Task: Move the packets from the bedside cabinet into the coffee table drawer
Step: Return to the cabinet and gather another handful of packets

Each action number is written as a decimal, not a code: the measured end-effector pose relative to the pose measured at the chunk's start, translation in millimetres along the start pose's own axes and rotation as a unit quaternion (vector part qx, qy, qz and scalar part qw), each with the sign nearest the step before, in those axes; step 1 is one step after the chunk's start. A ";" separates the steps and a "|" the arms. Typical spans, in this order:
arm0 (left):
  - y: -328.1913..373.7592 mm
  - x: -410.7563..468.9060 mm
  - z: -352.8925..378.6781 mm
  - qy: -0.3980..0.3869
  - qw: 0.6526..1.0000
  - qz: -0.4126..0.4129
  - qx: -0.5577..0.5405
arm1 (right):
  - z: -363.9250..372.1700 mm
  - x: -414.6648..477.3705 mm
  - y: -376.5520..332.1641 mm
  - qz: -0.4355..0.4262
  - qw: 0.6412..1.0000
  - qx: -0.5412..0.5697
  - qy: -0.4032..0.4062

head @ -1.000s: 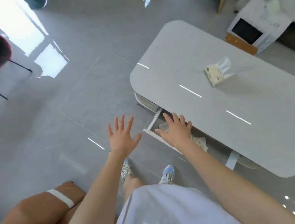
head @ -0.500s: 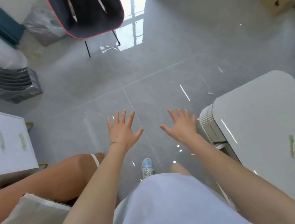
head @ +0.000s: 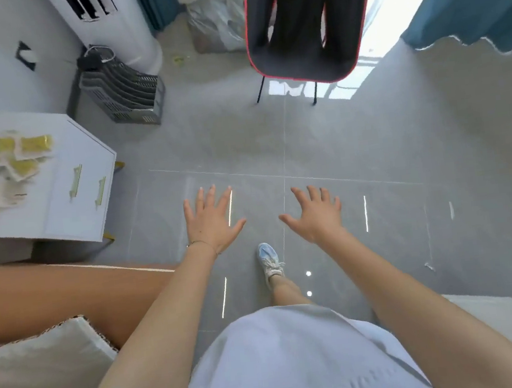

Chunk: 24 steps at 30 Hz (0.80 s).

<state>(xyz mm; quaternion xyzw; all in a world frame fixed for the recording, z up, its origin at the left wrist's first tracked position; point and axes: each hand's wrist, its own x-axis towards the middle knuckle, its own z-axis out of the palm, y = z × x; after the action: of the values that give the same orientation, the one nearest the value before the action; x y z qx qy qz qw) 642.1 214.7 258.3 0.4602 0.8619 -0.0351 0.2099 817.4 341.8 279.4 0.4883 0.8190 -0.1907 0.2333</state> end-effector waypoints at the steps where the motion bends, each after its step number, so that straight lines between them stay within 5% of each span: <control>1: -7.3 11.1 -6.4 0.005 1.000 -0.021 -0.011 | -11.5 16.9 -11.2 -0.020 1.000 -0.010 0.000; 10: -91.3 83.2 -67.5 0.074 0.971 -0.187 -0.126 | -93.6 139.4 -152.8 -0.188 0.976 -0.107 0.000; 24: -321.0 117.9 -92.7 0.055 0.910 -0.374 -0.171 | -115.9 227.4 -430.9 -0.367 0.908 -0.203 -0.005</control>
<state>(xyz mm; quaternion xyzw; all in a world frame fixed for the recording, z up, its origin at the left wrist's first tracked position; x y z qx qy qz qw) 294.6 145.8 253.5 0.0627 0.9738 0.0627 0.2095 317.5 372.0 281.4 0.0942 0.9602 -0.0953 0.2450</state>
